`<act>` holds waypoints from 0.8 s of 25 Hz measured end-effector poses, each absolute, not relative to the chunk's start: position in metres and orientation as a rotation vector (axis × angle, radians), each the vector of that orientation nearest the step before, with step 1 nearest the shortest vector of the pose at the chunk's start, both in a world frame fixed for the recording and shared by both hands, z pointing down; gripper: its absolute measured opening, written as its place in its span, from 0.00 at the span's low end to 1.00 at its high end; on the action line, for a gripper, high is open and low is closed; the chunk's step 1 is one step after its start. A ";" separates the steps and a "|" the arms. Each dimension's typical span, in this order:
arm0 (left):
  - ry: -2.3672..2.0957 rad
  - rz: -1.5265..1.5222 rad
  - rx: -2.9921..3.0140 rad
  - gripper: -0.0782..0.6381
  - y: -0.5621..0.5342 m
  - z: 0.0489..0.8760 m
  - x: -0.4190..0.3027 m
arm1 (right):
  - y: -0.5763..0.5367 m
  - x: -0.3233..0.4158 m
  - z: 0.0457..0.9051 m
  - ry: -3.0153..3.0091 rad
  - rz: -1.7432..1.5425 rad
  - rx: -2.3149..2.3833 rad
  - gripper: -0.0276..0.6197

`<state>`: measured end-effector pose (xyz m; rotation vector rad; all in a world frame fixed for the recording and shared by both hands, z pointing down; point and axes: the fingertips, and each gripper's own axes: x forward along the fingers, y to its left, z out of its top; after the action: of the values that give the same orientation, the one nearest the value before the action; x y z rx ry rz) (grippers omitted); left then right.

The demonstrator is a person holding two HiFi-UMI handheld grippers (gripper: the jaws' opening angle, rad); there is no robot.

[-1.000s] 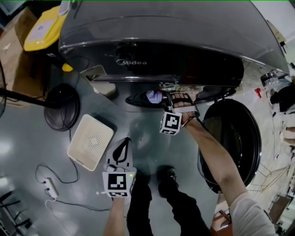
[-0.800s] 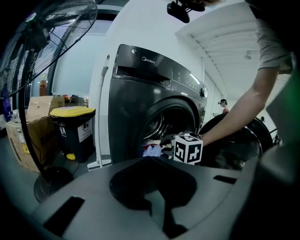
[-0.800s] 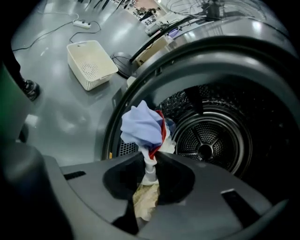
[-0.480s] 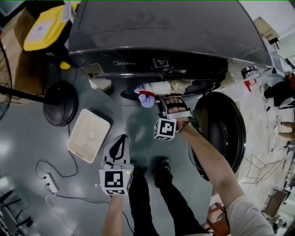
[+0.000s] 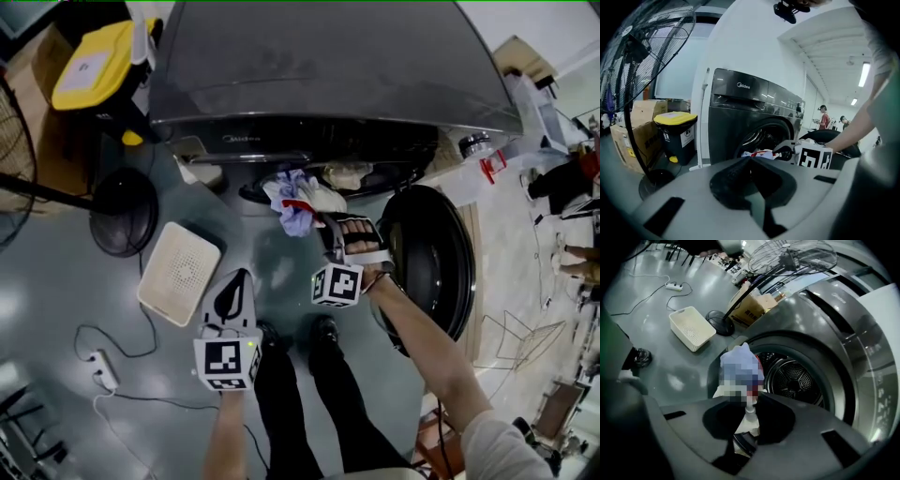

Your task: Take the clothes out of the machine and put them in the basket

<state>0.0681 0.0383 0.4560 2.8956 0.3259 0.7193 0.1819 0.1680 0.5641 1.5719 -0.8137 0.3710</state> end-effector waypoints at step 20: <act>0.293 0.678 2.933 0.13 0.042 0.412 0.065 | 0.187 0.140 0.473 -0.886 0.675 2.222 0.15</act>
<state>0.0651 0.0420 0.4115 2.9331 0.2934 0.6776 0.1401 0.1867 0.4728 2.2218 -0.8863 0.6747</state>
